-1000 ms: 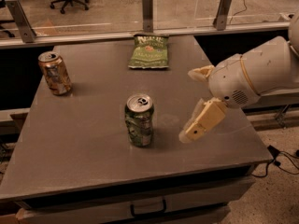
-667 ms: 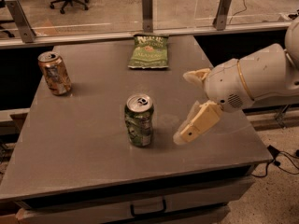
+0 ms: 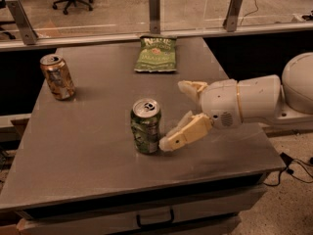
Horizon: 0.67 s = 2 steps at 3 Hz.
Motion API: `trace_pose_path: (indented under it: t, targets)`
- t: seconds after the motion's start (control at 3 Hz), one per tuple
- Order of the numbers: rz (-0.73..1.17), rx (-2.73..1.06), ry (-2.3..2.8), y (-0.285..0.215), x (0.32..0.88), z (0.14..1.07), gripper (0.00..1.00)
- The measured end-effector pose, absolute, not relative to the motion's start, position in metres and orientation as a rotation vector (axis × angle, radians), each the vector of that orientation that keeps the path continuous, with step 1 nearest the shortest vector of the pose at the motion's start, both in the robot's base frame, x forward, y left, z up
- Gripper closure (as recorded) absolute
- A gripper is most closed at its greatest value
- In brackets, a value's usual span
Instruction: Knock green can over
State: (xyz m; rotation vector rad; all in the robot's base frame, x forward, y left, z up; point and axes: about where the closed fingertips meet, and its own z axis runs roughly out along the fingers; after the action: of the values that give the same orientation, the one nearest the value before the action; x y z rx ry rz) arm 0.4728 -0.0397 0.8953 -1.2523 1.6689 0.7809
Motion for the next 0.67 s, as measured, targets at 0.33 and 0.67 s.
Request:
trace_pose_path:
  t: [0.33,0.67]
  targets:
    - [0.848,-1.141,1.603,-0.017,0.484,0.902,0.0]
    - [0.813,-1.071,1.583,-0.005,0.502,0.902,0.0]
